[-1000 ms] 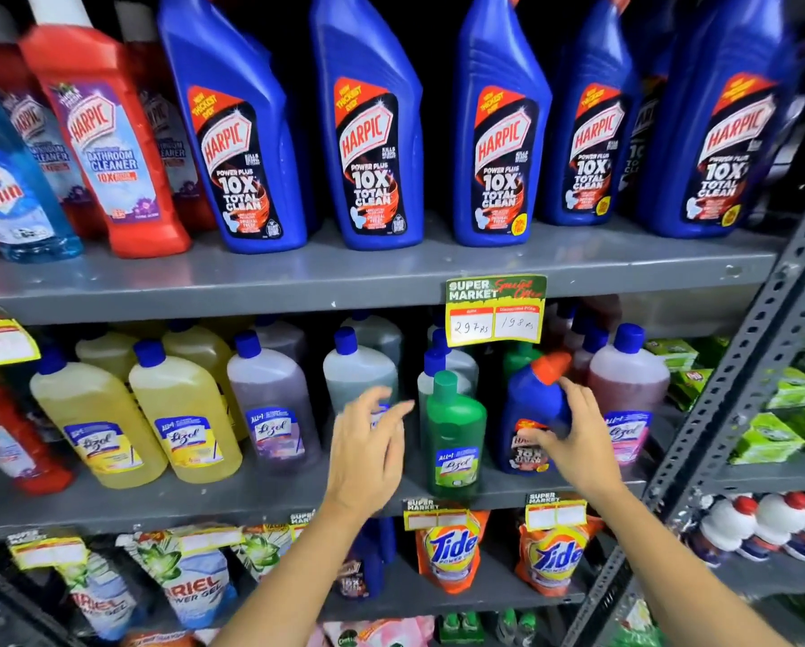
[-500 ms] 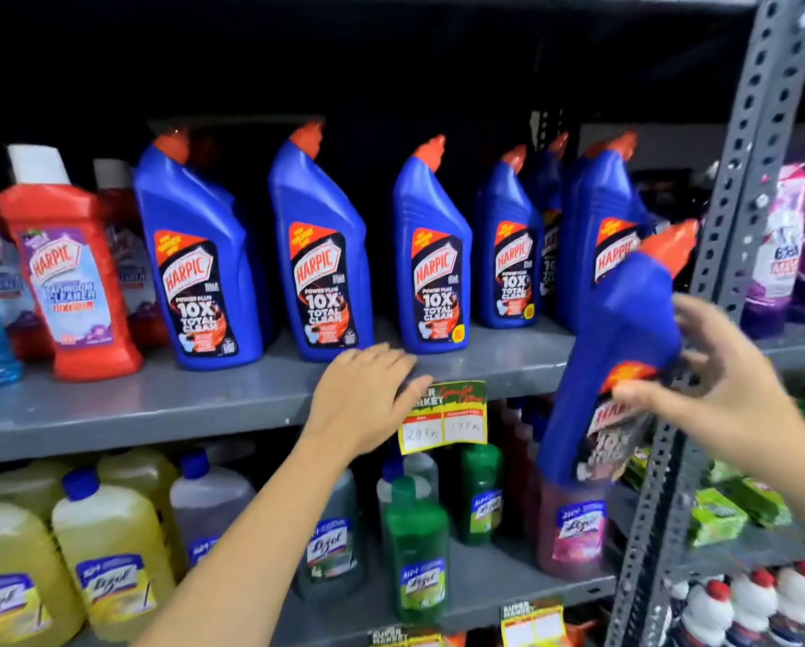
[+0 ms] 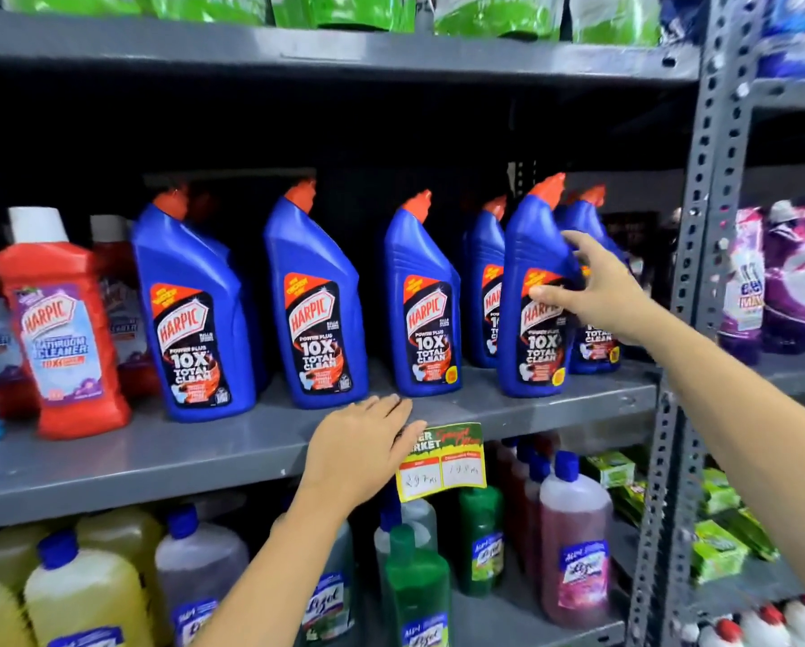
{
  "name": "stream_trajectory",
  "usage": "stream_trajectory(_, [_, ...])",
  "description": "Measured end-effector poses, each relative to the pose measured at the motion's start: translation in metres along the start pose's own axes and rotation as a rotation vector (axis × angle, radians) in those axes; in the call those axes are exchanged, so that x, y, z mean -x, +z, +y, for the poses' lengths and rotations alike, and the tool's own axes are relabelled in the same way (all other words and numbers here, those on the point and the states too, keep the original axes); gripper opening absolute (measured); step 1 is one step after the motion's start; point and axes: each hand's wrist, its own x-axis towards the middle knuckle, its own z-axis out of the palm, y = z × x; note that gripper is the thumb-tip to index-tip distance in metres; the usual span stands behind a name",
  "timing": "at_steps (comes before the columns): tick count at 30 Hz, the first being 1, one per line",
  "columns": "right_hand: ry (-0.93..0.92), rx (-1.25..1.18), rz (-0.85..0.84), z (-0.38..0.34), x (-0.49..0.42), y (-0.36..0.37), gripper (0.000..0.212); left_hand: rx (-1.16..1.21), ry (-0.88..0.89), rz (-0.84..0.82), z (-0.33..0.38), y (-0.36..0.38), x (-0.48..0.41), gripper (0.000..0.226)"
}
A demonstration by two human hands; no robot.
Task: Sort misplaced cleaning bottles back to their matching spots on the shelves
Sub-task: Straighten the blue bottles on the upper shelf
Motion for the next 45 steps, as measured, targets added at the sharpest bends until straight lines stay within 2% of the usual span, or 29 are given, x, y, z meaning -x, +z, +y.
stream_trajectory(6, [0.024,0.099,-0.075,-0.006,-0.002,0.011,0.080,-0.015,-0.003,0.027,0.001,0.003,0.000,0.049])
stream_trajectory(9, [0.112,0.048,-0.076,0.001,0.015,0.021,0.105,-0.012,-0.008,0.030,0.000,0.003,0.000,0.050])
stream_trajectory(12, [0.256,0.018,0.060,0.012,0.039,0.042,0.135,-0.011,0.005,0.048,0.001,0.003,0.000,0.049])
stream_trajectory(14, [0.308,0.065,0.135,0.012,0.052,0.057,0.142,-0.005,0.004,0.064,0.002,0.002,0.000,0.049])
stream_trajectory(19, [0.390,0.247,0.146,0.006,0.053,0.082,0.135,-0.001,-0.002,0.063,0.002,0.003,0.000,0.049])
stream_trajectory(23, [0.397,0.204,0.122,0.007,0.042,0.089,0.118,-0.004,0.003,0.061,0.001,0.003,-0.001,0.049])
stream_trajectory(28, [0.397,0.138,0.128,0.012,0.038,0.094,0.111,0.009,0.000,0.063,0.001,0.003,0.000,0.049])
stream_trajectory(37, [0.416,0.066,0.077,0.019,0.033,0.091,0.110,-0.012,0.008,0.054,0.000,0.004,0.001,0.050])
stream_trajectory(45, [0.423,0.061,0.111,0.022,0.033,0.097,0.109,-0.011,0.009,0.073,0.000,0.005,0.000,0.048])
